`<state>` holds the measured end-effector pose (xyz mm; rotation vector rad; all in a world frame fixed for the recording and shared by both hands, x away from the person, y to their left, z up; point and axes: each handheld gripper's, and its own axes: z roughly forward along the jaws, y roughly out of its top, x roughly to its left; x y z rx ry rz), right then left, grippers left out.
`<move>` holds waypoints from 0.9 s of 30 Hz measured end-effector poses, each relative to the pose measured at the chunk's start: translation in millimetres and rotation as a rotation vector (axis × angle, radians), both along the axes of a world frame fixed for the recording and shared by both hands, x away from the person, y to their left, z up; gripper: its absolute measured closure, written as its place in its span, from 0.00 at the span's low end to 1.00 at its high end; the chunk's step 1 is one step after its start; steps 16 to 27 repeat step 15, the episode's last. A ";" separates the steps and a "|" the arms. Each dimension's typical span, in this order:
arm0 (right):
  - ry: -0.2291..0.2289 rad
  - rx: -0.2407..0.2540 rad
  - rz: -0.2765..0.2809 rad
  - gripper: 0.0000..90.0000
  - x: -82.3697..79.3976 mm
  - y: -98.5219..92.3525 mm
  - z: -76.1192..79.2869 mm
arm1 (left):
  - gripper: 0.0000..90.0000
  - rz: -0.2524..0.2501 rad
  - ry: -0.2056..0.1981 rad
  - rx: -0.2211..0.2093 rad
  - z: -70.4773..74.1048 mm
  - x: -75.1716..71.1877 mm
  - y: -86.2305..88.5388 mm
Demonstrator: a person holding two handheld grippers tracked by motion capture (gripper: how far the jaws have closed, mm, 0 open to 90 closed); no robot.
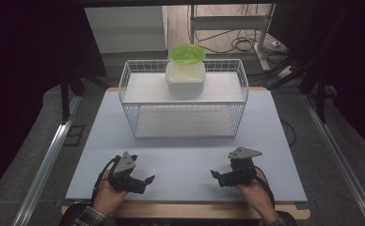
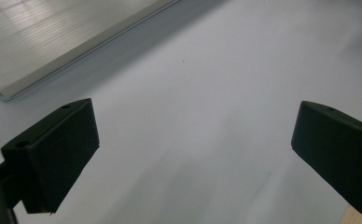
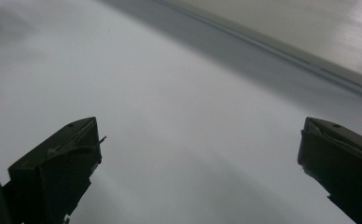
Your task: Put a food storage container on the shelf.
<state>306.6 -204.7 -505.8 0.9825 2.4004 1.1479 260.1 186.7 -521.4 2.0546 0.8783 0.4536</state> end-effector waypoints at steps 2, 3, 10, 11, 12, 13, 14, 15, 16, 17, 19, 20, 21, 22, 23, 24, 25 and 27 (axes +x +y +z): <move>0.009 -0.015 0.006 0.00 -0.2 1.2 -3.1 | 0.00 -0.001 0.002 0.000 -0.4 0.0 -0.3; 0.012 -0.020 0.007 0.00 -0.2 2.1 -4.7 | 0.00 -0.002 0.002 0.002 -0.6 0.1 -0.4; 0.023 -0.070 0.015 0.00 0.8 4.6 -10.3 | 0.00 -0.006 0.002 0.015 -1.9 0.4 -1.6; 0.024 -0.070 0.012 0.00 1.0 4.4 -10.4 | 0.00 -0.006 0.004 0.014 -2.0 0.4 -1.7; 0.024 -0.070 0.012 0.00 1.3 4.1 -10.4 | 0.00 -0.006 0.005 0.014 -2.1 0.5 -1.7; 0.026 -0.069 0.009 0.00 1.6 3.7 -10.5 | 0.00 -0.006 0.005 0.014 -2.1 0.7 -1.8; 0.027 -0.069 0.007 0.00 1.8 3.6 -10.7 | 0.00 -0.005 0.005 0.013 -2.1 0.8 -1.8; 0.028 -0.070 0.007 0.00 2.1 3.4 -10.9 | 0.00 -0.006 0.006 0.013 -2.1 1.0 -1.9; 0.028 -0.070 0.007 0.00 2.1 3.4 -10.9 | 0.00 -0.006 0.006 0.013 -2.1 1.0 -1.9; 0.028 -0.070 0.007 0.00 2.1 3.4 -10.9 | 0.00 -0.006 0.006 0.013 -2.1 1.0 -1.9; 0.028 -0.070 0.007 0.00 2.1 3.4 -10.9 | 0.00 -0.006 0.006 0.013 -2.1 1.0 -1.9; 0.028 -0.070 0.007 0.00 2.1 3.4 -10.9 | 0.00 -0.006 0.006 0.013 -2.1 1.0 -1.9; 0.028 -0.070 0.007 0.00 2.1 3.4 -10.9 | 0.00 -0.006 0.006 0.013 -2.1 1.0 -1.9; 0.028 -0.070 0.007 0.00 2.1 3.4 -10.9 | 0.00 -0.006 0.006 0.013 -2.1 1.0 -1.9; 0.028 -0.070 0.007 0.00 2.1 3.4 -10.9 | 0.00 -0.006 0.006 0.013 -2.1 1.0 -1.9; 0.028 -0.070 0.007 0.00 2.1 3.4 -10.9 | 0.00 -0.006 0.006 0.013 -2.1 1.0 -1.9; 0.028 -0.070 0.007 0.00 2.1 3.4 -10.9 | 0.00 -0.006 0.006 0.013 -2.1 1.0 -1.9; 0.028 -0.070 0.007 0.00 2.1 3.4 -10.9 | 0.00 -0.006 0.006 0.013 -2.1 1.0 -1.9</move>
